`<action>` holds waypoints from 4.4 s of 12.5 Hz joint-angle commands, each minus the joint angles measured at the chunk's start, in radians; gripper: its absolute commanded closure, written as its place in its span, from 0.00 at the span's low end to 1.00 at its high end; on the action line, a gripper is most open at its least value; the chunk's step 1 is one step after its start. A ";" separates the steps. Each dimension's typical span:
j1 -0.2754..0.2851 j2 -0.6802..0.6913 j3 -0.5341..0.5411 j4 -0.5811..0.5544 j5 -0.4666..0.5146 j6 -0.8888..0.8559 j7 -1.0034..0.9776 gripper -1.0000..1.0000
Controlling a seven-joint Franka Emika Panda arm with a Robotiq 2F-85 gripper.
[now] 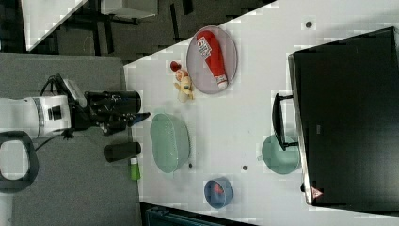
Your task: Drag strainer left to right.
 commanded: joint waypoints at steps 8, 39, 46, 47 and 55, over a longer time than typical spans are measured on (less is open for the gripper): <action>0.019 -0.254 0.117 -0.135 0.032 -0.165 0.147 0.00; 0.157 0.576 0.394 -0.355 -0.123 0.831 1.441 0.00; 0.156 0.575 0.330 -0.383 -0.123 0.871 1.439 0.00; 0.155 0.572 0.320 -0.388 -0.123 0.872 1.439 0.00; 0.121 0.485 0.244 -0.489 -0.123 0.874 1.346 0.00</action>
